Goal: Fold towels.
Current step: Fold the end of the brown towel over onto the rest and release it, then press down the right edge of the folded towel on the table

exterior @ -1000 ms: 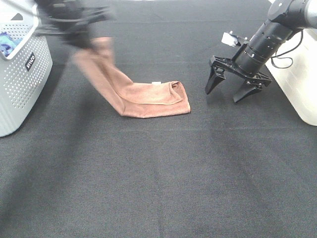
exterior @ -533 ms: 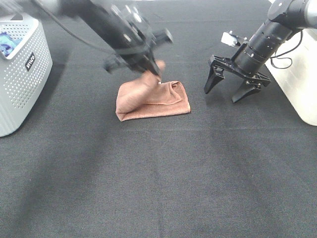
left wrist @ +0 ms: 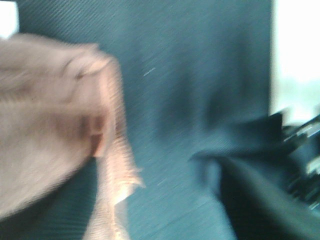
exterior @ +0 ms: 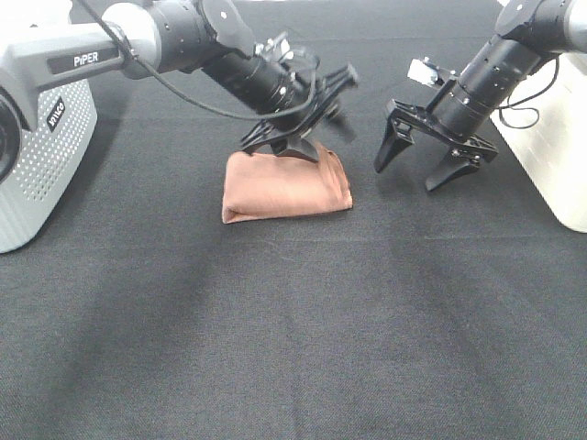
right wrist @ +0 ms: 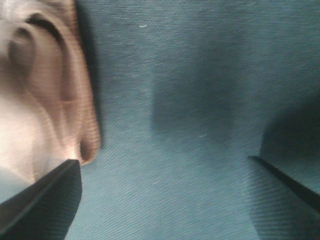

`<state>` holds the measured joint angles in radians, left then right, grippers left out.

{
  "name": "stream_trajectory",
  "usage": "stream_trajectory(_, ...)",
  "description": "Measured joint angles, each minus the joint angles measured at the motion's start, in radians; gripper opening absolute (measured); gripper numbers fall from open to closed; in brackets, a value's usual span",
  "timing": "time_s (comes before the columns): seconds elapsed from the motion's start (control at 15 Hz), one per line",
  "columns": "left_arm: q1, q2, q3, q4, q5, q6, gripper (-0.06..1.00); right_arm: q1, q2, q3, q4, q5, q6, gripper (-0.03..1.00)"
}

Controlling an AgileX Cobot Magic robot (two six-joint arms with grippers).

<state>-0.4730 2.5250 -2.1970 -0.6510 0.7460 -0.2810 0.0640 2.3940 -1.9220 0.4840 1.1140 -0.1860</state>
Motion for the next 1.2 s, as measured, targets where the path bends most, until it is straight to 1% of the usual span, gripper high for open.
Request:
stream_trajectory(0.13,0.015,-0.004,0.0,-0.011,-0.015,0.051,0.72,0.0,0.0,0.0,0.032,0.031,-0.015,0.82)
stream_trajectory(0.2,0.037,-0.018,0.0,-0.005,-0.013,0.08,0.73,0.0,0.0,0.0,0.074,0.041,-0.038,0.81)
stream_trajectory(0.27,0.069,-0.045,0.0,0.01,-0.013,0.113,0.73,0.004,0.0,0.0,0.144,0.056,-0.076,0.81)
stream_trajectory(0.4,0.137,-0.102,0.0,0.048,-0.013,0.153,0.73,0.043,0.0,0.0,0.276,0.063,-0.149,0.81)
stream_trajectory(0.53,0.201,-0.152,0.0,0.1,-0.01,0.172,0.73,0.118,0.0,0.0,0.351,0.047,-0.202,0.81)
stream_trajectory(0.6,0.201,-0.152,0.0,0.1,-0.01,0.172,0.73,0.118,0.0,0.0,0.351,0.047,-0.202,0.81)
stream_trajectory(0.67,0.223,-0.167,0.0,0.124,0.002,0.182,0.73,0.158,0.0,0.0,0.36,0.014,-0.216,0.81)
stream_trajectory(0.73,0.253,-0.176,-0.004,0.144,0.041,0.189,0.73,0.203,0.001,0.0,0.375,-0.043,-0.226,0.8)
stream_trajectory(0.87,0.276,-0.18,-0.005,0.163,0.108,0.191,0.73,0.222,0.022,0.0,0.421,-0.106,-0.254,0.8)
stream_trajectory(1.0,0.28,-0.184,-0.005,0.182,0.151,0.191,0.73,0.211,0.064,0.0,0.433,-0.147,-0.266,0.8)
stream_trajectory(1.2,0.28,-0.188,-0.005,0.189,0.166,0.193,0.73,0.135,0.095,0.0,0.428,-0.166,-0.266,0.79)
